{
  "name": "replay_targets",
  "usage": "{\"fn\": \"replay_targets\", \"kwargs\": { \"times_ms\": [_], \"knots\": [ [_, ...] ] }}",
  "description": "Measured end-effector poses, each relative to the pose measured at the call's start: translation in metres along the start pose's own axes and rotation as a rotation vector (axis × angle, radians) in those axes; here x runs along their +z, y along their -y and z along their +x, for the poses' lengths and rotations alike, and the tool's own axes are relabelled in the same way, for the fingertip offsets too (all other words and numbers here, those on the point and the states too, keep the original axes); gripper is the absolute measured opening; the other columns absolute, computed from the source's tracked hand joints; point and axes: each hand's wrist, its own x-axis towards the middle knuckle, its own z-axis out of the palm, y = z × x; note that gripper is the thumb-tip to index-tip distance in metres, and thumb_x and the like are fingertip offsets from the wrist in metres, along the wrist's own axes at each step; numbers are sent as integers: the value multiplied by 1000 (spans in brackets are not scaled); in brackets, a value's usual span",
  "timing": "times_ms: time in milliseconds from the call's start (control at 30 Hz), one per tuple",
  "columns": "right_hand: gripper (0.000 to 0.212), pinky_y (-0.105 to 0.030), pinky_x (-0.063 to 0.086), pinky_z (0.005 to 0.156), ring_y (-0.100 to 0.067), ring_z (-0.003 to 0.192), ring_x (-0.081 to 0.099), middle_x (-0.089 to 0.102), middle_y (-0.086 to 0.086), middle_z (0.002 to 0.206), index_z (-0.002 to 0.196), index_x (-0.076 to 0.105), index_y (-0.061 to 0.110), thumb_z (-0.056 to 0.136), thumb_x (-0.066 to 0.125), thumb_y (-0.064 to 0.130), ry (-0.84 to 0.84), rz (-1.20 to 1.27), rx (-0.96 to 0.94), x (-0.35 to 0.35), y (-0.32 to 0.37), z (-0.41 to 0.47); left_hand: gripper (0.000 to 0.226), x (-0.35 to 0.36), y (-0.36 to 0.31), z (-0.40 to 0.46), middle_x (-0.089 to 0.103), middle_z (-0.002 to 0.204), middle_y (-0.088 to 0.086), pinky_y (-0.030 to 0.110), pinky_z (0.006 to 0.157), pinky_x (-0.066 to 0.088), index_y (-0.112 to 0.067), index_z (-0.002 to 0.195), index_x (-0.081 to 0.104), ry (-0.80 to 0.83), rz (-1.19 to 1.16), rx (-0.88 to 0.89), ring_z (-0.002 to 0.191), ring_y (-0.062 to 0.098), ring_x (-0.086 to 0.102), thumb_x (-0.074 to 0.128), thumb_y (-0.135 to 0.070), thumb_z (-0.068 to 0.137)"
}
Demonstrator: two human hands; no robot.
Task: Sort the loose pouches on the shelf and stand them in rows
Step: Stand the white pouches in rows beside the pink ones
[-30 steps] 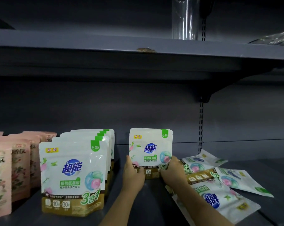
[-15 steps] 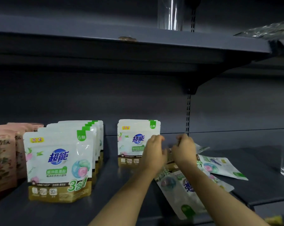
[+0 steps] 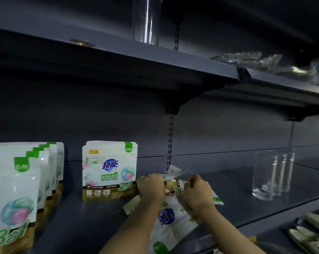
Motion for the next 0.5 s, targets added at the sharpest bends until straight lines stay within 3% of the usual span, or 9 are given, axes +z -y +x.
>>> {"fn": "replay_targets", "kwargs": {
  "times_ms": [100,167,267,300,367,400,433,500],
  "knots": [
    [21,-26,32,57,-23,73,50,62,-15,86,75,51,8,93,40,11,89,-25,-19,6,4,-1,27,-10,-4,-4,68,106,10,35,81,52,-7,105,65,-34,-33,46,100,28,66,40,-5,95],
    [30,-25,33,64,-23,78,52,63,-13,88,81,58,6,96,41,25,164,37,-1,9,10,-2,26,-23,-7,-7,68,106,10,33,79,52,-7,106,63,-105,-67,74,99,27,65,39,-8,96],
    [53,-28,42,77,-20,91,60,64,-4,93,103,61,11,91,38,57,281,375,93,17,23,2,23,-42,-11,-13,68,104,9,34,76,51,-9,107,60,-187,-195,77,97,27,65,42,-19,97],
    [56,-29,46,75,-17,88,63,66,-1,89,104,60,13,89,37,61,323,514,104,22,26,6,23,-48,-12,-16,68,103,9,34,75,51,-10,107,61,-211,-240,66,95,26,66,44,-23,97],
    [51,-29,51,70,-12,76,65,66,2,75,92,62,16,90,38,60,387,778,111,27,32,10,26,-57,-13,-21,69,100,9,35,75,52,-11,105,64,-245,-308,59,92,27,66,44,-26,97],
    [50,-33,53,77,-14,78,65,65,1,74,90,63,17,89,41,62,415,878,121,29,33,12,28,-59,-14,-23,70,99,10,36,77,51,-11,104,65,-243,-323,67,91,28,66,43,-25,97],
    [52,-39,52,88,-18,86,65,64,-3,81,94,65,15,86,46,63,428,941,124,28,34,13,29,-62,-14,-26,69,100,11,37,78,50,-10,104,66,-237,-344,81,92,29,65,42,-24,97],
    [51,-39,50,88,-21,95,65,66,-9,95,108,64,11,88,50,56,438,1053,120,23,35,10,27,-66,-12,-30,69,101,10,36,78,49,-10,105,65,-212,-459,135,95,29,64,44,-23,94]
  ]
}}
